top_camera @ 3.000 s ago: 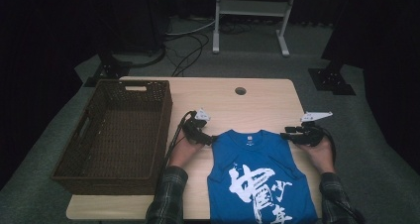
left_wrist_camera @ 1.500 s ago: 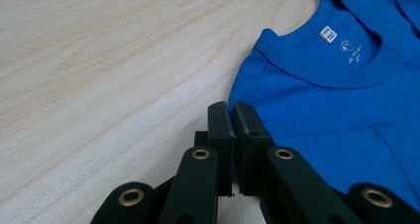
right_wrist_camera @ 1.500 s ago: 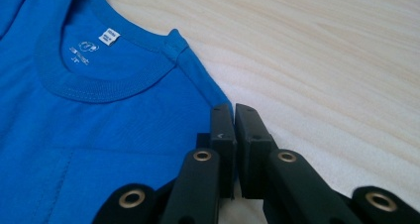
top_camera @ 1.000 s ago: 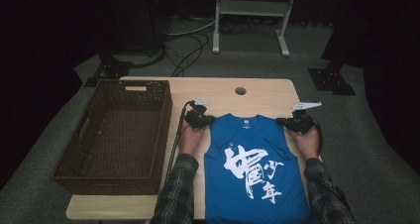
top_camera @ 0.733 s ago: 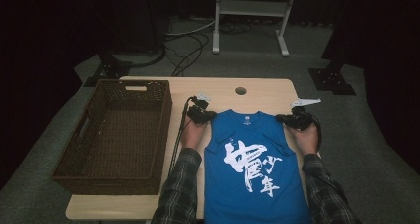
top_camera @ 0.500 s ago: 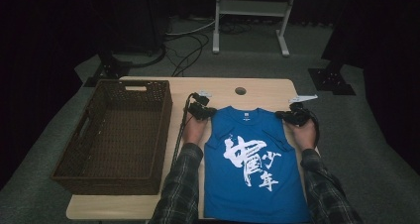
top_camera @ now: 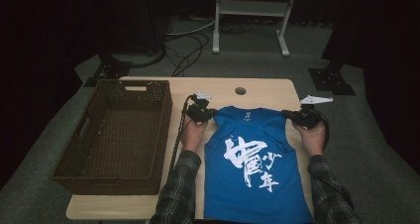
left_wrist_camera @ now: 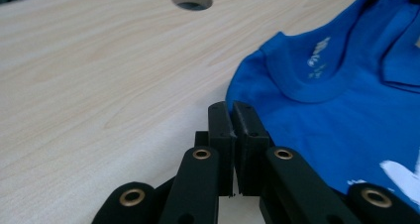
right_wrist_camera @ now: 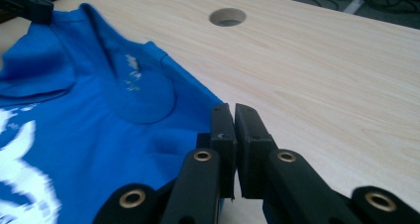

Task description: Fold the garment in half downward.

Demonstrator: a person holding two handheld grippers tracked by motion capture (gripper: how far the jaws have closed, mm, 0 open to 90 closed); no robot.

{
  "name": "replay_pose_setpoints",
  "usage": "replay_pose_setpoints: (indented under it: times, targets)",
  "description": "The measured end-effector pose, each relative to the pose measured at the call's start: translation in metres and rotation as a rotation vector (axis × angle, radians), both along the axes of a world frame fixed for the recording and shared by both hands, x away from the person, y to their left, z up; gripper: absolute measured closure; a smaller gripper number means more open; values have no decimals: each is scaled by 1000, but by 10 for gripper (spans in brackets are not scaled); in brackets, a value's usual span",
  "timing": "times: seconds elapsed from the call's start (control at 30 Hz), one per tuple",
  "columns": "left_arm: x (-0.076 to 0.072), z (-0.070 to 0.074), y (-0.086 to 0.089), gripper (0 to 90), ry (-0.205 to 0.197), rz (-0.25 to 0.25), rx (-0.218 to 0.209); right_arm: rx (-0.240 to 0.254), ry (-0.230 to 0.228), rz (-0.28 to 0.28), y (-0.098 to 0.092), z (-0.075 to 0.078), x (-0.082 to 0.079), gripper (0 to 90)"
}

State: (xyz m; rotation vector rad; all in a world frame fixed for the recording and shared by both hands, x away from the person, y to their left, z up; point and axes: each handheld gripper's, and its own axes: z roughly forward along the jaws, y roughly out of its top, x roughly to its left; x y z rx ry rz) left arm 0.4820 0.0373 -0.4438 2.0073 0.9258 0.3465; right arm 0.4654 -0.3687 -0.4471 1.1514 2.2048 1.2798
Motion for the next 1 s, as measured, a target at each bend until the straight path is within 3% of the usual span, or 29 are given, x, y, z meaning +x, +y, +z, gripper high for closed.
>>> replay_pose_setpoints:
  times: [0.23, 0.7, 0.83, 1.0]
  targets:
    - [-32, 8, -1, 876, -15, -14, -18, -9, -10, 28, -2, 4, -32, 871]
    - [-96, -5, 15, 874, 10, -44, -67, -9, -9, 67, 0, -3, -103, 870]
    - [-111, -15, 13, 874, 21, -58, -34, -31, 10, 65, 0, -10, -116, 869]
    - [-120, -29, 9, 874, 56, -62, -22, -67, 61, 71, 0, -20, -126, 869]
